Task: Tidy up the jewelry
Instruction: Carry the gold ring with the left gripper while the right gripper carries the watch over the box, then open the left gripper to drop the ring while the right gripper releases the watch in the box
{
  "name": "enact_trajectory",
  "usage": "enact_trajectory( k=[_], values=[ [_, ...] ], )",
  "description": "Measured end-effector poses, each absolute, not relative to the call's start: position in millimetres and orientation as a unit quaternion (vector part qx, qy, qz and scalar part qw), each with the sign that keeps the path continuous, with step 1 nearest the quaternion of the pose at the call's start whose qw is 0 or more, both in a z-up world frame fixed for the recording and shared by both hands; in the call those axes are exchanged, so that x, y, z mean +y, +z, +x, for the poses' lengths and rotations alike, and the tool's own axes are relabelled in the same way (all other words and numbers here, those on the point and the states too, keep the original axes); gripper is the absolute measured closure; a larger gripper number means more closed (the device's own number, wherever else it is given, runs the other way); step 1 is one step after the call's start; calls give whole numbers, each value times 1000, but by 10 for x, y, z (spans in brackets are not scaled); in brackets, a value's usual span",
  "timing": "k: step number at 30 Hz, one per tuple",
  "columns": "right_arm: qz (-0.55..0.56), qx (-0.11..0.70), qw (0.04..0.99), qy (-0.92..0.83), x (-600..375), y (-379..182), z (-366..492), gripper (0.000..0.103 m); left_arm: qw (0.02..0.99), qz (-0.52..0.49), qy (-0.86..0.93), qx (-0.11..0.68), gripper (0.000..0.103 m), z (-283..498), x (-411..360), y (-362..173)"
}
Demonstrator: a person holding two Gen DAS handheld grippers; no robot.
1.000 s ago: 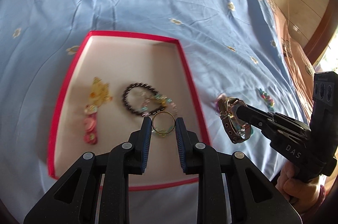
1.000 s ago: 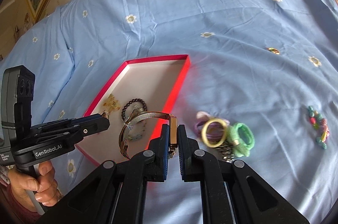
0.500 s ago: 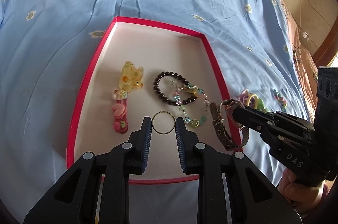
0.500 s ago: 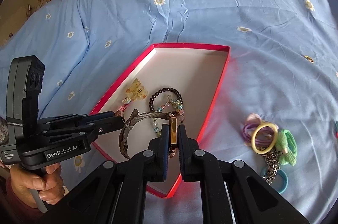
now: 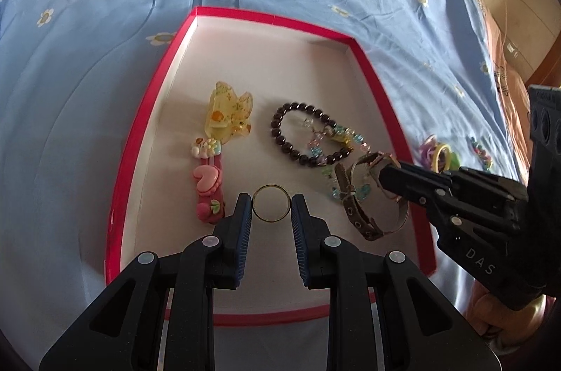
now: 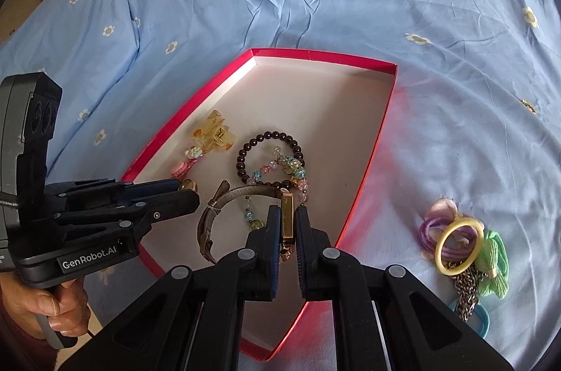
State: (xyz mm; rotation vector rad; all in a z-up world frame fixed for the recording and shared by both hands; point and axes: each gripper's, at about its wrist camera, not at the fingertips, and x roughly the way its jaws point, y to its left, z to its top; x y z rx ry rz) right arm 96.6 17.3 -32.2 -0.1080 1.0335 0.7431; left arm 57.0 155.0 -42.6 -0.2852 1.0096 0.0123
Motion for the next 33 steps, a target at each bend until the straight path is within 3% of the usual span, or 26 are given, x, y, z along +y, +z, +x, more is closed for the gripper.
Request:
enact_trajectory(
  k=[19, 22, 29, 33],
  values=[
    [-63, 488, 797, 350, 263, -379, 1004, 89, 864, -129, 10, 486, 82, 575, 1540, -471],
    [-56, 490, 797, 350, 244, -373, 1005, 89, 864, -132, 11, 486, 77, 569, 1549, -472],
    [-38, 482, 802, 351, 147, -261, 989, 88, 866, -132, 14, 482, 76, 515, 1552, -413],
    [-18, 474, 808, 349, 26, -151, 968, 79, 870, -137, 14, 474, 71, 468, 1535, -330]
  ],
)
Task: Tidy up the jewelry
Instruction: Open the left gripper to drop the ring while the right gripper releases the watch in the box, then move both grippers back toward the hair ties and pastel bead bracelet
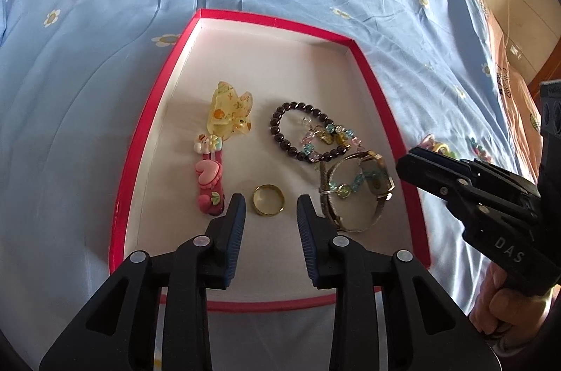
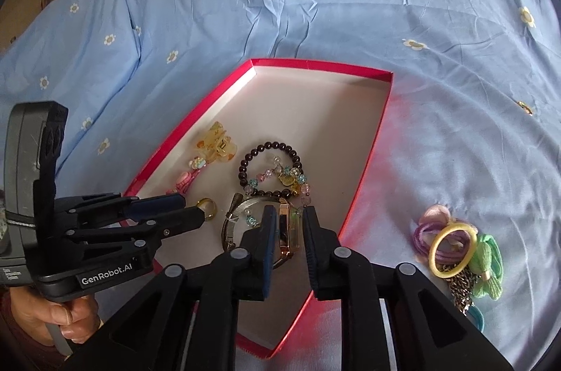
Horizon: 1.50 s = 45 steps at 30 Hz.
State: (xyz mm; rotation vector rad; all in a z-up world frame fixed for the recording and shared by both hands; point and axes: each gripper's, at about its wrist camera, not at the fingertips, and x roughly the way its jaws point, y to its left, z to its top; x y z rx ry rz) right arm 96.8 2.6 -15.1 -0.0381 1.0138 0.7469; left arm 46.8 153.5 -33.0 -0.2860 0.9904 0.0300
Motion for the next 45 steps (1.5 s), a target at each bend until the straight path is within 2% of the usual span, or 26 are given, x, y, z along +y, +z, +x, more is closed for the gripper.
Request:
enact_trajectory(
  k=[4, 12, 30, 45],
  values=[
    [1, 469, 814, 344, -129, -69, 930, 76, 873, -150, 12, 464, 65, 429, 1514, -258],
    [34, 459, 830, 315, -602, 37, 840, 66, 875, -152, -6, 460, 61, 418, 1296, -179],
    [101, 466, 856, 201, -1898, -77, 741, 60, 874, -111, -64, 468, 58, 492, 598, -55],
    [132, 462, 862, 162, -2405, -100, 749, 60, 872, -68, -91, 475, 58, 724, 140, -22]
  ],
)
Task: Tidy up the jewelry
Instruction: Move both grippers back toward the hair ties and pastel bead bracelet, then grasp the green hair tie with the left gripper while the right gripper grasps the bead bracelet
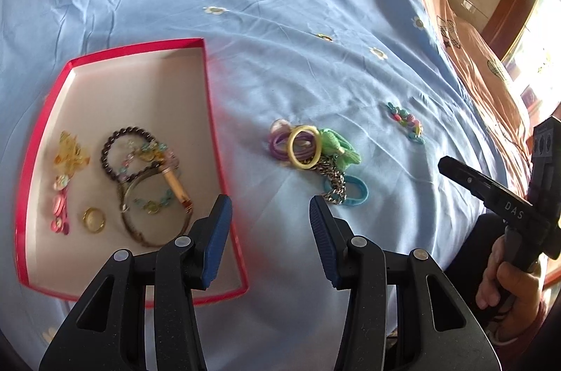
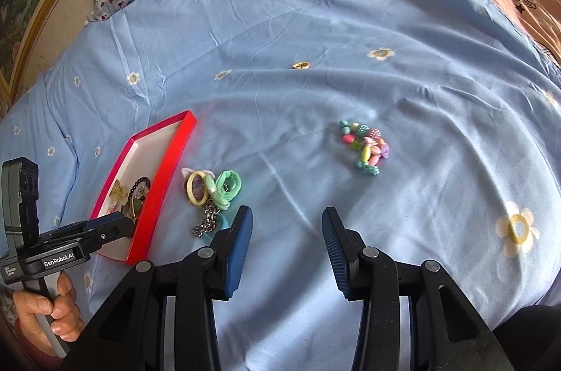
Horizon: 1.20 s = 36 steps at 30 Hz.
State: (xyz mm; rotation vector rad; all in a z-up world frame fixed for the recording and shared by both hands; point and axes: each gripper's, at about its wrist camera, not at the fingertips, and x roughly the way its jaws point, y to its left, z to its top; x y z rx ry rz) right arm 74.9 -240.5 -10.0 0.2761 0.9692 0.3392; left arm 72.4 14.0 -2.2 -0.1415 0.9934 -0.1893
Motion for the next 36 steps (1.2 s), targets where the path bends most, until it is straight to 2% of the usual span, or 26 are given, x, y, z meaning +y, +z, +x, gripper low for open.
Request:
enact_trajectory(
  k=[12, 15, 25, 33, 35, 36],
  values=[
    [137, 466, 862, 142, -2593, -183, 922, 59, 871, -42, -123, 475, 58, 965, -215, 26],
    [136, 468, 863, 136, -2626, -213, 1006, 56, 870, -33, -138, 473, 58, 1042, -384, 26],
    [126, 475, 862, 121, -2662, -282, 1293, 51, 847, -25, -159, 507, 59, 1476, -718, -275],
    [100, 494, 858, 99, -2624, -533, 1561, 51, 846, -22, -161, 508, 80, 1550, -700, -377],
    [86, 495, 859, 95, -2581, -586, 1583, 52, 846, -23, -165, 507, 88, 1561, -688, -378],
    [79, 492, 862, 93, -2560, -589, 1581, 56, 845, -27, -167, 507, 88, 1563, -674, -377]
  ],
)
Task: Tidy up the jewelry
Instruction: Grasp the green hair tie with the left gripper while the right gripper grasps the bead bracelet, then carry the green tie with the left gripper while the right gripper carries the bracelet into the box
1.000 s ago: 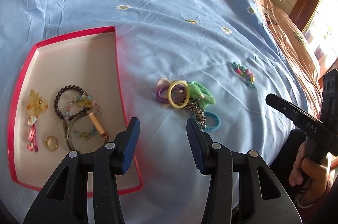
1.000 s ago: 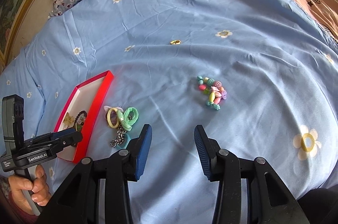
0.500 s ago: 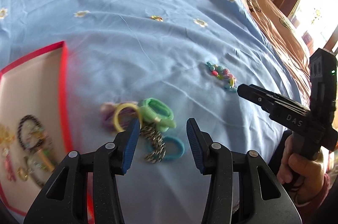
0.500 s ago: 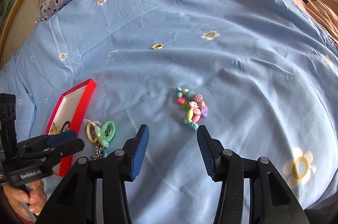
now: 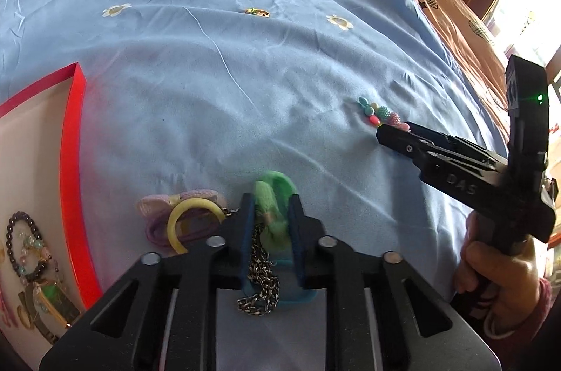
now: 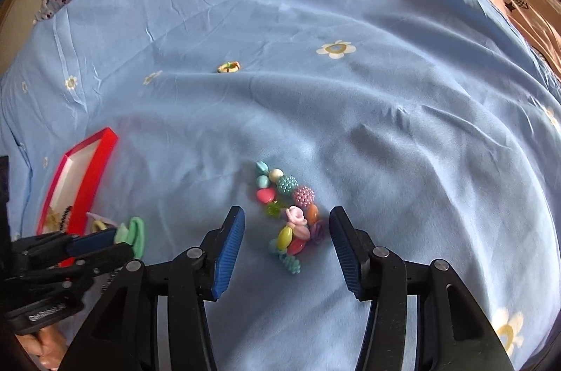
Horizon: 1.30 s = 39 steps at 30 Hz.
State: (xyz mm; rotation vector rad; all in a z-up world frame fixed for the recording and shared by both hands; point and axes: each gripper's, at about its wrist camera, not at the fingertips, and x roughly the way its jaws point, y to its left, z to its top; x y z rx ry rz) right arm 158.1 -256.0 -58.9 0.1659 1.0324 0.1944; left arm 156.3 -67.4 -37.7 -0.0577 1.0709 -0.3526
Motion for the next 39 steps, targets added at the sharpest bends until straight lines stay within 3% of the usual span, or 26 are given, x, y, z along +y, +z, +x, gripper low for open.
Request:
enact_trajectory(
  k=[1, 3, 17, 39],
  values=[
    [68, 489, 865, 87, -2539, -586, 1573, 71, 845, -32, -168, 507, 89, 1562, -656, -374],
    [68, 491, 864, 87, -2549, -587, 1573, 87, 845, -38, -171, 505, 93, 1556, -636, -364],
    [115, 450, 874, 141, -2470, -153, 1388, 87, 864, -57, -181, 467, 94, 1253, -444, -4],
    [106, 438, 858, 248, -1608, 210, 972, 87, 889, -121, -107, 429, 94, 594, 549, 224]
  ],
)
